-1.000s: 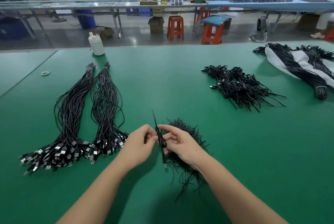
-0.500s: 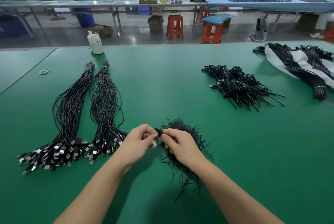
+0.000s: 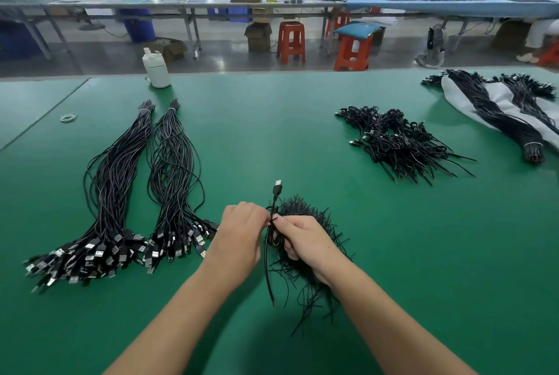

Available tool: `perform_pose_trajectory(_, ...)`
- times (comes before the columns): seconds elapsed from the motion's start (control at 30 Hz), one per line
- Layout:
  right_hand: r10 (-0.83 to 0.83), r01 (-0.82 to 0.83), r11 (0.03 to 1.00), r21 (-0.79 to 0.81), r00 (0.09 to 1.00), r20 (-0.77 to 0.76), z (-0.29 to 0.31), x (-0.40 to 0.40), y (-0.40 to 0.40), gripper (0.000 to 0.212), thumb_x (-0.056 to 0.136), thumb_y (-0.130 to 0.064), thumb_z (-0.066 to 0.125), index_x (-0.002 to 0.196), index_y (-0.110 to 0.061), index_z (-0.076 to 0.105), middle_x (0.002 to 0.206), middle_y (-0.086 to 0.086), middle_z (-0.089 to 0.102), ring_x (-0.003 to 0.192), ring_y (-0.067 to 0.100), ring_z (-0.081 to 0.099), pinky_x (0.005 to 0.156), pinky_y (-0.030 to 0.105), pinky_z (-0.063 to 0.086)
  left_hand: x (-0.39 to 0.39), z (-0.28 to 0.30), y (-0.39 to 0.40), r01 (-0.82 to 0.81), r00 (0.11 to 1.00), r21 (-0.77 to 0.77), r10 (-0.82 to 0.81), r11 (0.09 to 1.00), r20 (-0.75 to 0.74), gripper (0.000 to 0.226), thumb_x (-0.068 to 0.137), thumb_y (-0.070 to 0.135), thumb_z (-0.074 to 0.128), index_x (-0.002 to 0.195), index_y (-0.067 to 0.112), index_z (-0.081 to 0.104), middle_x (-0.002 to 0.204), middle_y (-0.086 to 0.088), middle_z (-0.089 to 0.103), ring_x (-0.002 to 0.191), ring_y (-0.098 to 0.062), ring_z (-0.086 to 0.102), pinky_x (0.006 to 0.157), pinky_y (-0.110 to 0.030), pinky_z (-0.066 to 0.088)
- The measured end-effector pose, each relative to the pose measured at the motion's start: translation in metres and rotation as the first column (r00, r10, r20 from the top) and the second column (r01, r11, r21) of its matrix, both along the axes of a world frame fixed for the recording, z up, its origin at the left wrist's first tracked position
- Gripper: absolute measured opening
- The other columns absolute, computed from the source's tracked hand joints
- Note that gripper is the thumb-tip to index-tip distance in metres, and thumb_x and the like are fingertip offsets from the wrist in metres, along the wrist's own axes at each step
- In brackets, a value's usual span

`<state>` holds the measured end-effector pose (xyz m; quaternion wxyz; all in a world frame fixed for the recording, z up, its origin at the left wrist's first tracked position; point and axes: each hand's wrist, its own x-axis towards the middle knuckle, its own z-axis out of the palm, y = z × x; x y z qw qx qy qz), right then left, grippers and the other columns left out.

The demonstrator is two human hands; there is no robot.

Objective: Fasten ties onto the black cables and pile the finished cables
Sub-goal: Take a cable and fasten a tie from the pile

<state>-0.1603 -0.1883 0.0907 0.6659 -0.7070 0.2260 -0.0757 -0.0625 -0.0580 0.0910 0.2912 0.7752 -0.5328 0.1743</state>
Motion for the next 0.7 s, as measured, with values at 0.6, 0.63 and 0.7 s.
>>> perform_pose_trajectory(0.6,-0.088,0.103,0.988,0.113,0.987,-0.131,0.006,-0.020,-0.034,0.033,0.100,-0.030,0.058,0.081,-0.008,0.073,0.070,0.007,0.069,0.053,0.013,0.057,0.055,0.026,0.053,-0.003,-0.032,-0.022,0.020,0.991,0.050,-0.026,0.999,0.128,0.022,0.098,0.024,0.050,0.105,0.010,0.066,0.098,-0.004,0.061,0.090,-0.023,0.053,0.079,-0.034,0.043)
perform_pose_trajectory(0.63,-0.135,0.132,0.991,-0.024,0.977,-0.165,0.005,-0.023,-0.043,0.034,0.099,-0.032,0.058,0.079,-0.009,0.073,0.068,0.004,0.070,0.051,0.012,0.056,0.054,0.026,0.053,0.001,-0.037,-0.019,-0.022,0.994,0.098,0.011,0.995,0.108,0.026,0.099,0.029,0.049,0.108,0.011,0.065,0.102,-0.003,0.060,0.094,-0.023,0.054,0.081,-0.035,0.044)
perform_pose_trajectory(0.7,-0.267,0.136,0.880,-0.455,0.934,-0.238,0.003,-0.031,-0.068,0.042,0.099,-0.038,0.054,0.066,-0.015,0.065,0.057,-0.004,0.064,0.047,0.011,0.050,0.051,0.027,0.047,0.009,-0.050,-0.008,-0.108,0.992,0.196,0.094,0.975,0.080,0.031,0.097,0.033,0.046,0.112,0.011,0.064,0.108,-0.004,0.060,0.104,-0.024,0.054,0.086,-0.038,0.046)
